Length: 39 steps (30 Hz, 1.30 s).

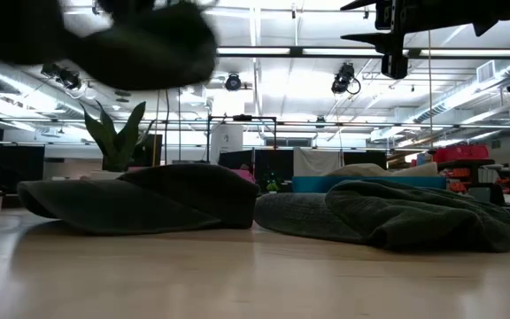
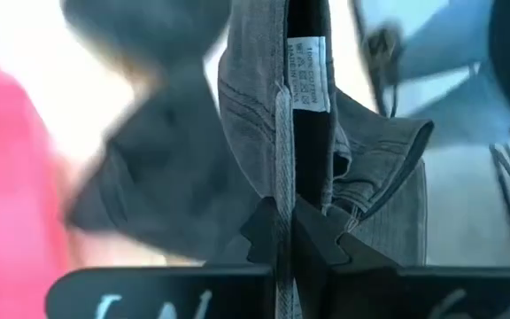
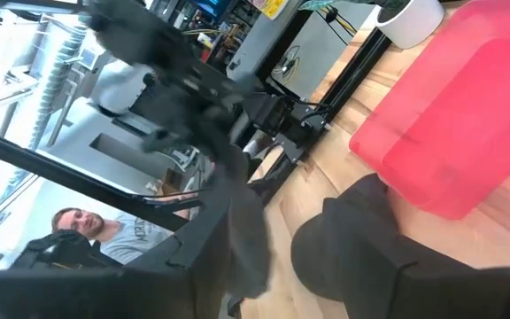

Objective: Pick & Place hat
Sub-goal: Put the left black cap into the blue bin

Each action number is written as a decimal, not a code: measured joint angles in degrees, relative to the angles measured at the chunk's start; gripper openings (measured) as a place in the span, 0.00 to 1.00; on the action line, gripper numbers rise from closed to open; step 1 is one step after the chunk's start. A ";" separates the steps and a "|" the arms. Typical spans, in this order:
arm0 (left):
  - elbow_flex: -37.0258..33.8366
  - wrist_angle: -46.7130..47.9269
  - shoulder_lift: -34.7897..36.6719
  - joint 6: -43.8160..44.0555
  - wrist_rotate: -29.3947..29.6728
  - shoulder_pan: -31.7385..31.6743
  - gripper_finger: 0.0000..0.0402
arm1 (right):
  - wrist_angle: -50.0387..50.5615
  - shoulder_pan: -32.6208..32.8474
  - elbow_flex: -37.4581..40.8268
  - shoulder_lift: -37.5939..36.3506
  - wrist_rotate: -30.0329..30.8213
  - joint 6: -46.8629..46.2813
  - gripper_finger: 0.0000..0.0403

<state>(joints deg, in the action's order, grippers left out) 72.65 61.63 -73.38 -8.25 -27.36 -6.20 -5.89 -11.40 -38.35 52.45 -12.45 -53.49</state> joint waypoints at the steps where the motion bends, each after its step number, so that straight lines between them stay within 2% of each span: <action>1: 2.55 -0.08 0.00 -0.02 0.26 0.00 0.04 | 0.01 -0.02 0.00 0.00 -0.01 0.00 0.45; 7: 17.54 -2.60 0.02 -1.35 3.87 0.00 0.04 | 0.48 0.00 0.00 0.00 -0.02 0.00 0.45; 12: 27.57 -10.44 0.12 -3.90 9.36 0.02 0.04 | 0.52 0.00 0.00 0.00 -0.02 0.00 0.45; 15: 30.95 -17.62 0.26 -6.81 10.18 0.04 0.04 | 0.49 0.00 0.00 0.00 -0.02 -0.14 0.45; 20: 30.90 -30.55 1.08 -11.64 9.21 0.04 0.04 | -1.69 0.00 0.02 0.00 -0.04 -4.48 0.45; 26: 30.86 -38.63 0.84 -13.86 9.23 0.07 0.04 | -13.62 0.01 0.07 0.00 -0.43 -11.66 0.45; 31: 30.84 -44.68 0.23 -11.65 11.69 0.07 0.04 | -21.79 0.07 0.05 0.00 2.03 -6.86 0.45; 39: 30.79 -53.11 -1.76 -3.87 20.91 0.04 0.04 | -22.47 0.09 0.06 0.00 3.82 0.20 0.45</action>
<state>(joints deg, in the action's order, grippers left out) 103.44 8.52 -75.14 -12.13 -6.45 -6.15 -28.36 -11.31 -38.28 52.45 -8.63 -53.29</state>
